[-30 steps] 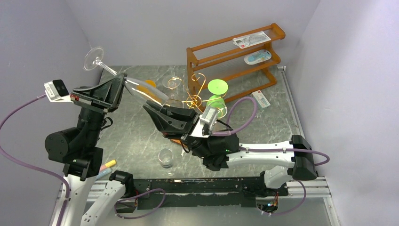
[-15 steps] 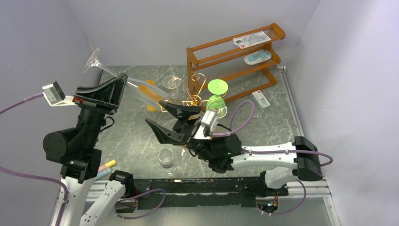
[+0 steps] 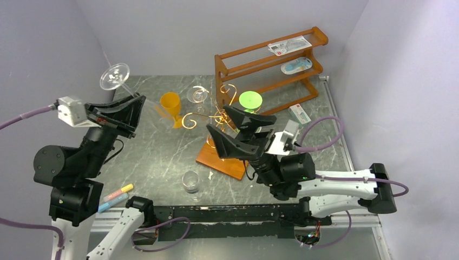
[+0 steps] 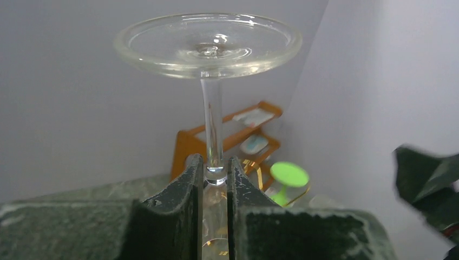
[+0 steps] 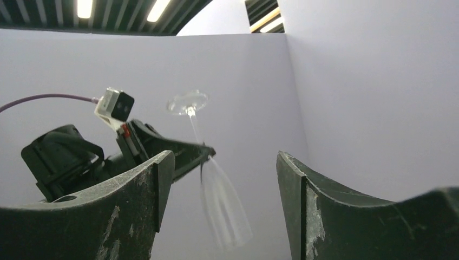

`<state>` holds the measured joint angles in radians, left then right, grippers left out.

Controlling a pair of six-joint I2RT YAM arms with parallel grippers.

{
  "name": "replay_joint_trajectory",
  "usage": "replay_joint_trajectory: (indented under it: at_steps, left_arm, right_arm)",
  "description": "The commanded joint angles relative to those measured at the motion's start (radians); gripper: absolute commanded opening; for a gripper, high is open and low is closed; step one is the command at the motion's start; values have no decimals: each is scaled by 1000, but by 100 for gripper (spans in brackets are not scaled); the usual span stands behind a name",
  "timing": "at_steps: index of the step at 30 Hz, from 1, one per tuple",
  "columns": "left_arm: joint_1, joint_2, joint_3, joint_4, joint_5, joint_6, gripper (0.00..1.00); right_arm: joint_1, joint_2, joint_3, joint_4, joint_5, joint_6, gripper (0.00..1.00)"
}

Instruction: Place the wine glass upside down on the wine glass rack

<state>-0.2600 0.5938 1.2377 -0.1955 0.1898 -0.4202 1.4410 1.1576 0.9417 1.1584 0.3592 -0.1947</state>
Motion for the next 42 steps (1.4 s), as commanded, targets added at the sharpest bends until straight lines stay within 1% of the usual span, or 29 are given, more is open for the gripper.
replay_joint_trajectory:
  at_steps: [1, 5, 11, 15, 18, 21, 23, 25, 29, 35, 42]
  left_arm:
    - [-1, 14, 16, -221, 68, 249, 5]
    - [-1, -2, -53, -248, 146, 340, 5]
    - [-1, -44, -153, -234, 288, 453, 5]
    - [-1, -42, -195, -250, 414, 482, 5]
    - [-2, -43, -239, -230, 485, 487, 5]
    - [-1, -57, -315, -139, 542, 458, 5]
    - [-1, -63, -367, -63, 606, 429, 5]
    - [-2, -60, -411, 8, 653, 376, 5]
    - [-2, -61, -475, 109, 653, 340, 5]
    - [-2, -52, -574, 297, 720, 246, 5]
    - [-2, -22, -669, 524, 714, 69, 5]
  right_arm:
    - [1, -58, -21, -62, 63, 11, 73]
    - [0, -112, -31, -110, 91, 16, 73]
    - [0, -179, -47, -181, 125, 33, 72]
    - [0, -216, -63, -209, 134, 48, 72]
    - [1, -236, -73, -226, 144, 56, 72]
    - [0, -253, -93, -228, 158, 61, 71]
    - [0, -266, -103, -229, 160, 64, 72]
    - [1, -279, -112, -233, 166, 66, 71]
    - [0, -305, -126, -237, 173, 66, 71]
    - [0, -329, -142, -243, 182, 68, 71]
    - [0, -340, -156, -241, 190, 69, 71]
